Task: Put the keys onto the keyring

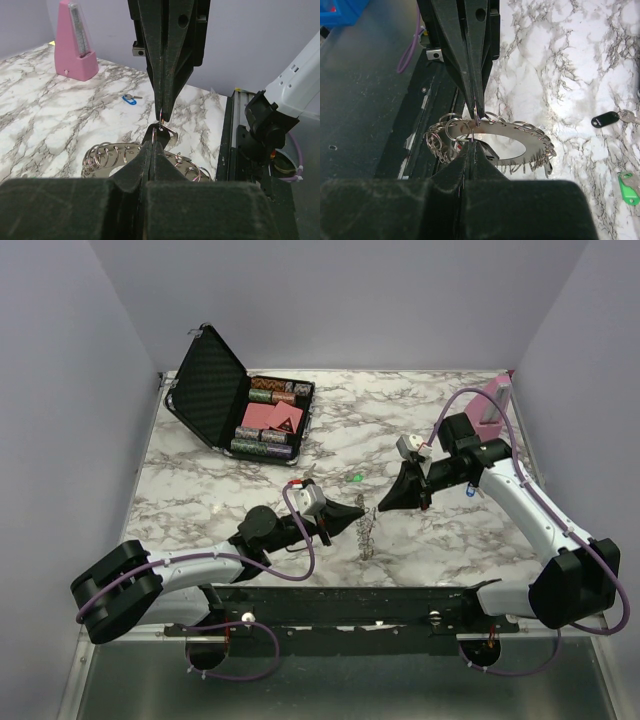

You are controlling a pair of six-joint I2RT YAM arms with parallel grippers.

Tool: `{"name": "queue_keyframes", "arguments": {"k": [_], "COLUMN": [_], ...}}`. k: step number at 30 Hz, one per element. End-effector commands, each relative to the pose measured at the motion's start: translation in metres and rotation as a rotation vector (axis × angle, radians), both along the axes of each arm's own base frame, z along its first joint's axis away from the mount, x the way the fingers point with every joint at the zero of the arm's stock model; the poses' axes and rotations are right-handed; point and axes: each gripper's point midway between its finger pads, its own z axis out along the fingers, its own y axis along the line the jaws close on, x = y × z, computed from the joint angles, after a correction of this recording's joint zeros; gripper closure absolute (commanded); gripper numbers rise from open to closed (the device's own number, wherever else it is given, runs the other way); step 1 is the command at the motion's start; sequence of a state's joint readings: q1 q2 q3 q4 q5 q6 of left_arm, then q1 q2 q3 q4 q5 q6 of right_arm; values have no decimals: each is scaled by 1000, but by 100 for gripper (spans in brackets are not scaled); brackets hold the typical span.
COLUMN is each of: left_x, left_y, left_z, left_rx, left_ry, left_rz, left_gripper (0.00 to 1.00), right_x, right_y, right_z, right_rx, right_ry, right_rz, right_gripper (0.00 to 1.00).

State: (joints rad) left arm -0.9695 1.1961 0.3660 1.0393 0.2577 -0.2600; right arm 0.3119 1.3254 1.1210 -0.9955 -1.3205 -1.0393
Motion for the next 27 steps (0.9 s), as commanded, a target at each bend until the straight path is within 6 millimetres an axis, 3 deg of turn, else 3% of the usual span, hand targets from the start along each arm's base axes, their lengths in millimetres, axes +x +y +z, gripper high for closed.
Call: {"name": "queue_keyframes", "arguments": {"k": [1, 27], "left_x": [-1, -3], "left_y": [1, -7], "left_z": [28, 30], "left_rx": [-85, -89], "left_ry": [-43, -40], "left_rz": [-5, -31], "left_gripper": [100, 100], "right_x": [-4, -1], "right_y": [1, 3], "right_z": [8, 4], "right_rx": [43, 49], "right_ry": [-2, 25], "right_rz": [8, -1], "right_gripper": [100, 99]}}
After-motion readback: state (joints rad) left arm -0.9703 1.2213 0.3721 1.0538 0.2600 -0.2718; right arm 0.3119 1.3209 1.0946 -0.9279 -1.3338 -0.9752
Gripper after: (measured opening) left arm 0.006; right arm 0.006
